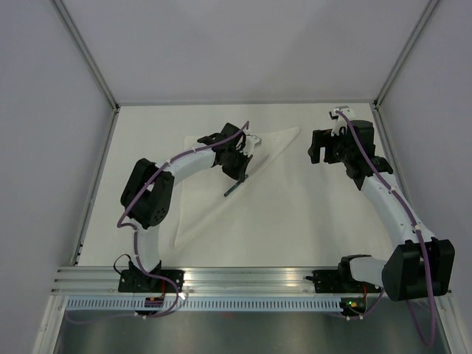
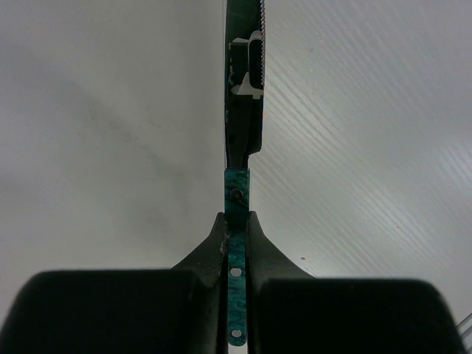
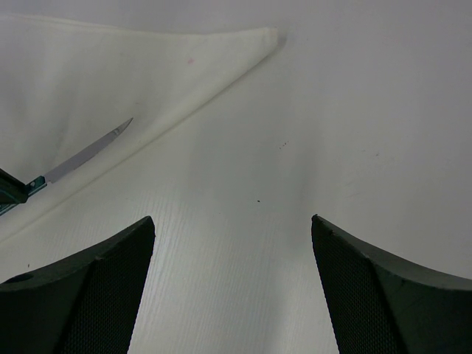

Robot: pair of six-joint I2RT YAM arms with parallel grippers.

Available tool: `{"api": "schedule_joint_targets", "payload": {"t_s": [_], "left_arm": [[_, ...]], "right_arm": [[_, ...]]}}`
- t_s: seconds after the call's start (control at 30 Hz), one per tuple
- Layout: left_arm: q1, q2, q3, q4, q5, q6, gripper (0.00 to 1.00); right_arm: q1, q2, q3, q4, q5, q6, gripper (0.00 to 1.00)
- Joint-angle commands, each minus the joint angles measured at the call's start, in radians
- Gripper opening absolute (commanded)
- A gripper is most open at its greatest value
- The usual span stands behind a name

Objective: Fold the napkin, place the utensils inside, and roll it up
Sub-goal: Place the utensil onto the napkin

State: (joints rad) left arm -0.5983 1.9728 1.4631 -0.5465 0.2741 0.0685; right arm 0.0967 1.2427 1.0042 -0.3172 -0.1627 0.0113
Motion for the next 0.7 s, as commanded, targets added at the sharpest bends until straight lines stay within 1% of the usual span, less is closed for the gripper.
{"api": "schedule_joint_targets", "payload": {"t_s": [0.0,0.43,0.47,0.67], "left_arm": [[-0.003,0.003,0.0,0.036,0.01,-0.049,0.02],[-0.008,0.041,-0.04,0.082,0.0,-0.058,0.02],[-0.008,0.046,-0.044,0.085,0.0,-0.085,0.02],[-0.011,0.058,-0.049,0.092,0.007,-0.087,0.02]], "right_arm": [[0.006,-0.003,0.043,-0.008,0.012,0.004,0.92],[0.006,0.0,0.042,-0.008,0.018,0.003,0.91],[0.006,-0.002,0.042,-0.01,0.019,0.004,0.91],[0.006,-0.003,0.042,-0.008,0.019,0.004,0.92]]}}
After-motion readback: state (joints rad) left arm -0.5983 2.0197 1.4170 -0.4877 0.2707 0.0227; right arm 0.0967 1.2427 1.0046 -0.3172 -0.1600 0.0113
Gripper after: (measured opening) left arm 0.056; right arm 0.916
